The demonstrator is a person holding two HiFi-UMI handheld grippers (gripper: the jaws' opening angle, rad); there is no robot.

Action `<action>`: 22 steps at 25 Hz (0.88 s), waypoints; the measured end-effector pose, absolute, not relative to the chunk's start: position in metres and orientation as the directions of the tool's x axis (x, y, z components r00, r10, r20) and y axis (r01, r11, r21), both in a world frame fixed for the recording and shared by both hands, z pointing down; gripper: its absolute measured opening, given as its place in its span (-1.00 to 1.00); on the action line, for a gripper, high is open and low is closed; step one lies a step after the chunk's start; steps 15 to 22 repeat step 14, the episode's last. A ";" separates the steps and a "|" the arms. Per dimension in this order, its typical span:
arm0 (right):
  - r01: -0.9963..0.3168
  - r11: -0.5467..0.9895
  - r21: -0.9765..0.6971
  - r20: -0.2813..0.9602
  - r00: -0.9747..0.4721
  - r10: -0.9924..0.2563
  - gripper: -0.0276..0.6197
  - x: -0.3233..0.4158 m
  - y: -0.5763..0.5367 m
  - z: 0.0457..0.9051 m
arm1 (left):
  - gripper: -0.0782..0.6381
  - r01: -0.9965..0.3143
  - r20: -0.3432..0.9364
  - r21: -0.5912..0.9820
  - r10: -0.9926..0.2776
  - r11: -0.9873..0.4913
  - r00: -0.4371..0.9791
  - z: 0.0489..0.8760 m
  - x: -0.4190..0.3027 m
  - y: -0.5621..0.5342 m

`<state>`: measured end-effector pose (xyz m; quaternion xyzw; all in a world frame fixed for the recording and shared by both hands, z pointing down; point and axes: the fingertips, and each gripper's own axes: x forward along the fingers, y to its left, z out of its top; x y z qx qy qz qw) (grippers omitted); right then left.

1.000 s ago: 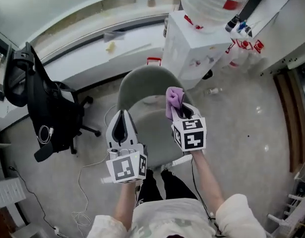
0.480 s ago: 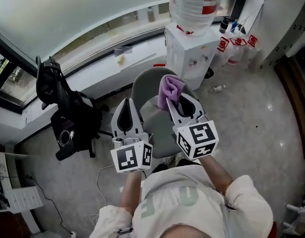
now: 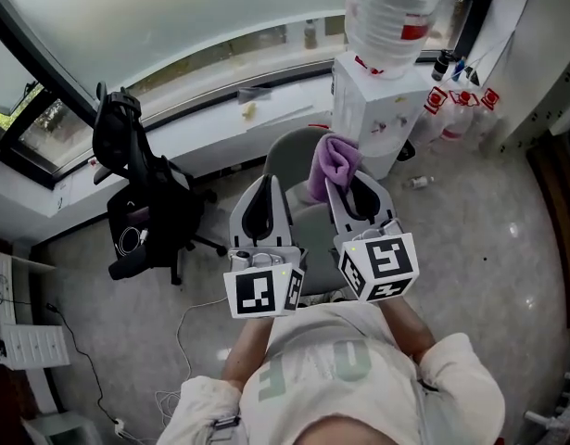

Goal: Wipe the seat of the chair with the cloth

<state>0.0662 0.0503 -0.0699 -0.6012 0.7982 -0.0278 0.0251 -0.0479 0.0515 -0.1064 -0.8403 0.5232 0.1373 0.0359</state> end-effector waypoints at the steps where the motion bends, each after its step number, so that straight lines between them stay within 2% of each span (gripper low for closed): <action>1: -0.957 0.278 -0.077 -0.007 -0.278 -0.960 -0.63 0.066 0.051 -0.069 | -0.75 -0.889 -0.274 0.080 -0.867 -0.451 0.416 -0.108 -0.048 0.052; 22: -0.955 0.291 -0.059 0.017 -0.292 -0.956 -0.63 0.070 0.045 -0.067 | -0.75 -0.884 -0.285 0.068 -0.858 -0.463 0.427 -0.113 -0.041 0.042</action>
